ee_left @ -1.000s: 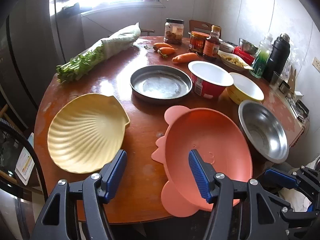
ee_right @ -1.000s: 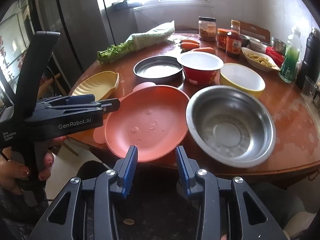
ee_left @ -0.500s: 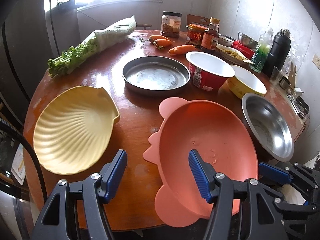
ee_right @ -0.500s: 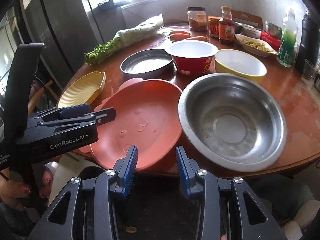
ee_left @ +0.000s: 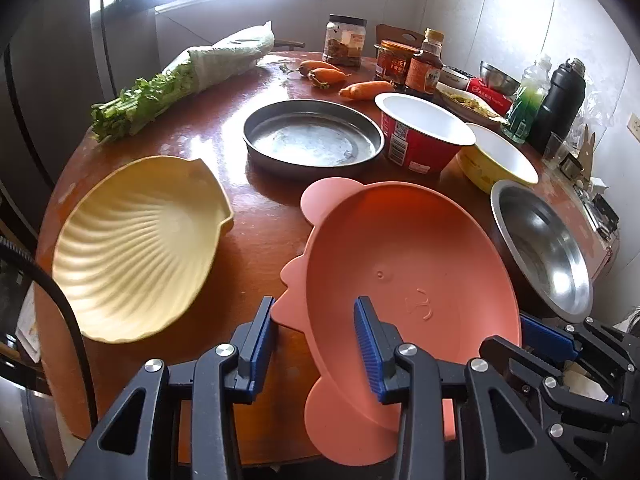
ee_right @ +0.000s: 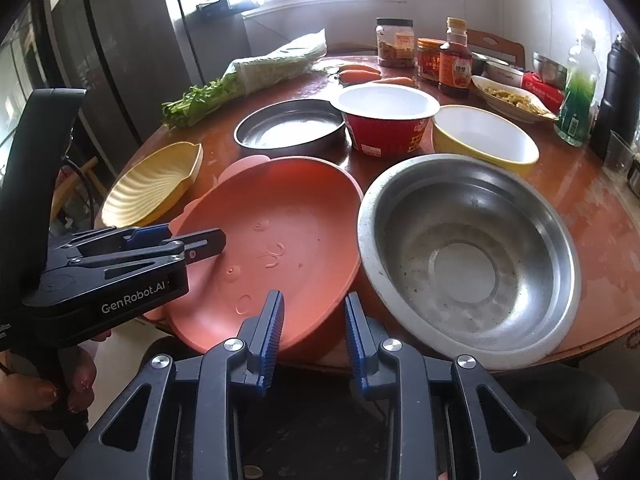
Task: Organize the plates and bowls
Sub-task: 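Grasp the rim of the pink pig-shaped bowl with the left tool, then lift the pink bowl and carry it over the shell plate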
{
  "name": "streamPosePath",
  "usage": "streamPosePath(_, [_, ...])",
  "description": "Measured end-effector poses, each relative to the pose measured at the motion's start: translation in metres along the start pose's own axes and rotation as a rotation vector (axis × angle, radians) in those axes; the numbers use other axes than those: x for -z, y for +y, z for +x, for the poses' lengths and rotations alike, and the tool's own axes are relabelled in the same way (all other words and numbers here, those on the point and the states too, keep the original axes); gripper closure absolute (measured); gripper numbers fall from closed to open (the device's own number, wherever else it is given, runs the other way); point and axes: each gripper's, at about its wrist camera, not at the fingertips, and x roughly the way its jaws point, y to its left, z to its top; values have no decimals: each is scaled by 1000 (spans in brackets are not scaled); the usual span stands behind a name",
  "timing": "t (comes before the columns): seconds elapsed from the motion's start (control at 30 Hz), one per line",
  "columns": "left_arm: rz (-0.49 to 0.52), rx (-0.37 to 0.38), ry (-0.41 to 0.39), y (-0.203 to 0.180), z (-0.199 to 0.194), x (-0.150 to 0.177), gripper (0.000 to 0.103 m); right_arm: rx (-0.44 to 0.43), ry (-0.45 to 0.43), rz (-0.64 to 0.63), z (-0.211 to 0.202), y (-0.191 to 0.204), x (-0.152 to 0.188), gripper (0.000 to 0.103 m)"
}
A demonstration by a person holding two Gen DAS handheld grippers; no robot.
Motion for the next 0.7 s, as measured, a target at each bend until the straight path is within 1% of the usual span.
streamPosePath(0.17, [-16, -2, -7, 7, -10, 1, 63, -17, 2, -3, 0, 6, -3, 72])
streamPosePath(0.33, [-33, -8, -32, 15, -25, 1, 63, -37, -13, -19, -4, 14, -8, 72])
streamPosePath(0.47, [-62, 8, -48, 26, -37, -1, 63, -53, -34, -25, -8, 23, -15, 72])
streamPosePath(0.7, [-101, -23, -99, 47, -56, -9, 63, -79, -74, -64, -11, 44, -32, 72])
